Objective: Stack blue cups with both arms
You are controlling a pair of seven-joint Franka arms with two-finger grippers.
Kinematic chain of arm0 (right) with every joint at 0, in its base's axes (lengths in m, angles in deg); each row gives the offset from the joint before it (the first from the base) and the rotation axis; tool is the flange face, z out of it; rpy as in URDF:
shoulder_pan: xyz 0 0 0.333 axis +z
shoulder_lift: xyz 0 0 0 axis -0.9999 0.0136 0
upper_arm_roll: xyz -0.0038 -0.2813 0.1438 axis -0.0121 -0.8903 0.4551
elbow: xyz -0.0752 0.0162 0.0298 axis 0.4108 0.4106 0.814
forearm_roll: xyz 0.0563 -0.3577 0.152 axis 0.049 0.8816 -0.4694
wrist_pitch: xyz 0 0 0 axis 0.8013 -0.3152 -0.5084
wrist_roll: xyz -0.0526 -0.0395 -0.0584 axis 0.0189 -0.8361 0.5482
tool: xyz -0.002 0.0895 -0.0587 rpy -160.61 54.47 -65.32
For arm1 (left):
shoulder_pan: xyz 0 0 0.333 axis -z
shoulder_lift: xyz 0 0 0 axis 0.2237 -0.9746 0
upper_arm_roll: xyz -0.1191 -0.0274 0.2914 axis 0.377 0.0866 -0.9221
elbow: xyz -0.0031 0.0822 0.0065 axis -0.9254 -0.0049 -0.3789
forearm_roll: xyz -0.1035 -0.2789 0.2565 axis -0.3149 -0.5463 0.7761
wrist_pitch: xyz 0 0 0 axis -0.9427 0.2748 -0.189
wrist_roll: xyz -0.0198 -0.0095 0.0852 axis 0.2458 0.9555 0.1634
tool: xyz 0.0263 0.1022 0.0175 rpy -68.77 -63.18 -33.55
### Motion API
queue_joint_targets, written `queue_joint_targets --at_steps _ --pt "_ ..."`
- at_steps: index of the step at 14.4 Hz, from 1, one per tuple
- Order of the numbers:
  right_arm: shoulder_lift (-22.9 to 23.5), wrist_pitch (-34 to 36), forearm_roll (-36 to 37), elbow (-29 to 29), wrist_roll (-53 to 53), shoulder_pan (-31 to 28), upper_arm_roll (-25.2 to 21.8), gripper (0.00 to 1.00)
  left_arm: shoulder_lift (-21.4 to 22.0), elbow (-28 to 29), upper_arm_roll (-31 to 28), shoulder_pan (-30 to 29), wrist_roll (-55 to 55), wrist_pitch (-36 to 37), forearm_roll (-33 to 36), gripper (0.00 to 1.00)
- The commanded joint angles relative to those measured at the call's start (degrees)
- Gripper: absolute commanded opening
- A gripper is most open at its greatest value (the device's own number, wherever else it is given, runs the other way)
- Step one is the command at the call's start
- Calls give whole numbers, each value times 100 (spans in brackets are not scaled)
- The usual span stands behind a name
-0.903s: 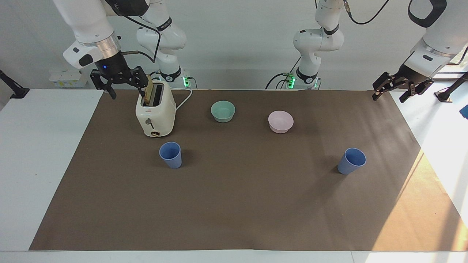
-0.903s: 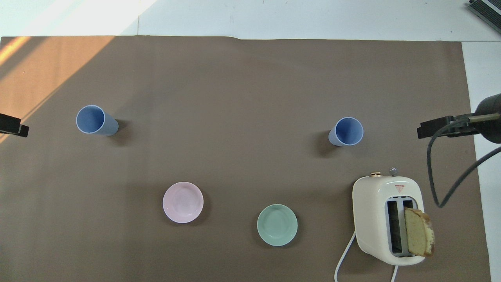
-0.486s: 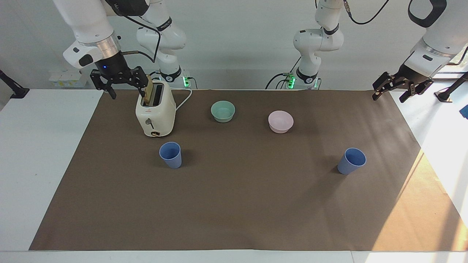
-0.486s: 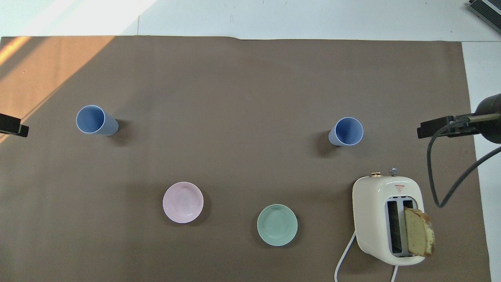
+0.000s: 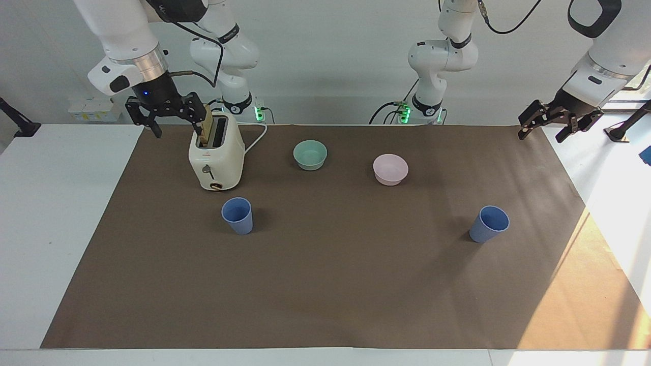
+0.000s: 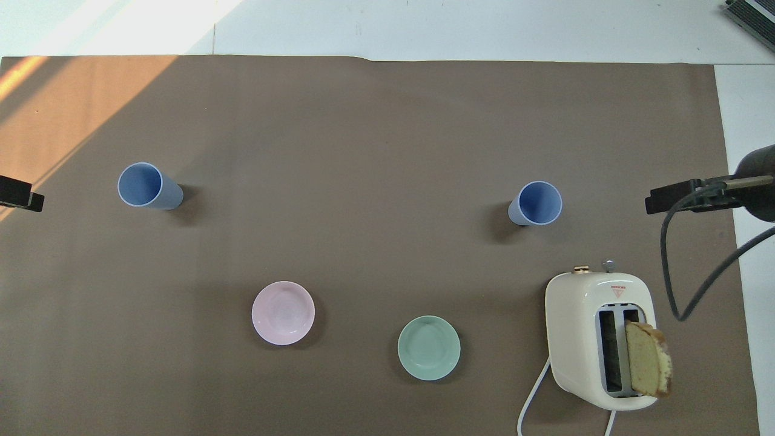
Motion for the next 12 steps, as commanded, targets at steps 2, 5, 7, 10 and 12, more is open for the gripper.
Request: queue_joint_targets --at_steps 2,5,7,10,12 --pt "-120 -97 -18 -140 132 -80 41 100 37 -44 7 -16 38 91 6 100" --pt "-120 -97 -18 -149 132 -80 41 100 37 -44 7 -16 38 91 6 100" --pt "-120 -97 -18 -149 132 -80 41 100 37 -44 7 -7 38 91 6 100" --pt "-120 -97 -18 -140 132 -80 41 100 37 -44 7 -7 38 56 6 100" --pt "-120 -97 -18 -140 141 -80 41 100 37 -44 7 19 38 73 6 100"
